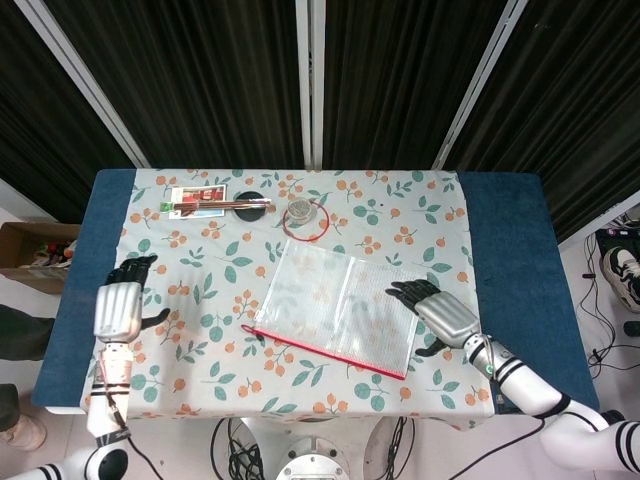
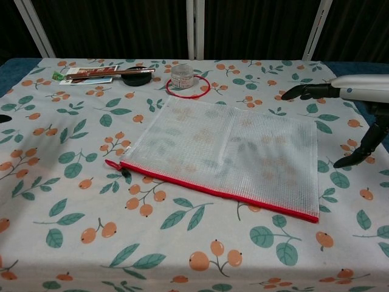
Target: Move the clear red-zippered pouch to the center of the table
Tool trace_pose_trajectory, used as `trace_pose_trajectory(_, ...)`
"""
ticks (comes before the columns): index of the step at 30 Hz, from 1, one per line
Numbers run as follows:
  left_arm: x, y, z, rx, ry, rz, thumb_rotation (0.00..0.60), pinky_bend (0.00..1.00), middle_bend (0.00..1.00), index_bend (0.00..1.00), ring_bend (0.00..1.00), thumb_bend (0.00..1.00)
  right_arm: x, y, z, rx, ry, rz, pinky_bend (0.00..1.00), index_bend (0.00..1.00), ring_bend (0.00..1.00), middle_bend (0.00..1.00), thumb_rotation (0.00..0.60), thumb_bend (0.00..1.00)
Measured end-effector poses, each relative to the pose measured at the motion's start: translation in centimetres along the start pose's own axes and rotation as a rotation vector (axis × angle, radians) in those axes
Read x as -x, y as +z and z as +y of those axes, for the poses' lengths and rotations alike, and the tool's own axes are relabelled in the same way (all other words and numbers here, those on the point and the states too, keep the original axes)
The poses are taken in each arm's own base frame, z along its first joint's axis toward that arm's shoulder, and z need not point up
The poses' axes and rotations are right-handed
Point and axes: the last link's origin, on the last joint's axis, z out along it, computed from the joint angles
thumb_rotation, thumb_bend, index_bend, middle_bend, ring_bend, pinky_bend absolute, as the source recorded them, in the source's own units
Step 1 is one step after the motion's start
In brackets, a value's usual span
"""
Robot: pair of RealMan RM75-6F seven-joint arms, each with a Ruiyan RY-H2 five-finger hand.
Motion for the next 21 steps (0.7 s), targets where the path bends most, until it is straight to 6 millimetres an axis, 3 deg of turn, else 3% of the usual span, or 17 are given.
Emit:
trace_pose_trajectory(6, -1.7, -0.2, -4.5, -0.069, -0.034, -0.026, 0.600, 0.26, 0.20, 0.21, 0.15, 0.08, -1.4, -3.4, 3.2, 0.105, 0.053, 0.192, 0.00, 0.00, 0.00, 0.08, 0.600, 0.08)
trace_pose_trajectory(11, -2.9, -1.5, -8.2, -0.062, 0.067, -0.048, 0.600, 0.26, 0.22, 0.24, 0.18, 0.08, -2.2, -7.1, 6.0, 0.238, 0.031, 0.374, 0.00, 0.03, 0.00, 0.13, 0.600, 0.14)
trace_pose_trajectory(17, -3.6, -3.8, -10.7, -0.044, 0.174, -0.019, 0.600, 0.23, 0.22, 0.25, 0.17, 0.08, -1.1, -12.5, 8.0, 0.392, 0.019, 0.525, 0.00, 0.04, 0.00, 0.13, 0.600, 0.15)
trace_pose_trajectory(21, -4.2, -5.5, -11.2, -0.055, 0.205, 0.007, 0.600, 0.23, 0.22, 0.25, 0.17, 0.08, 0.1, -15.0, 8.4, 0.434, 0.045, 0.557, 0.00, 0.05, 0.00, 0.13, 0.600, 0.15)
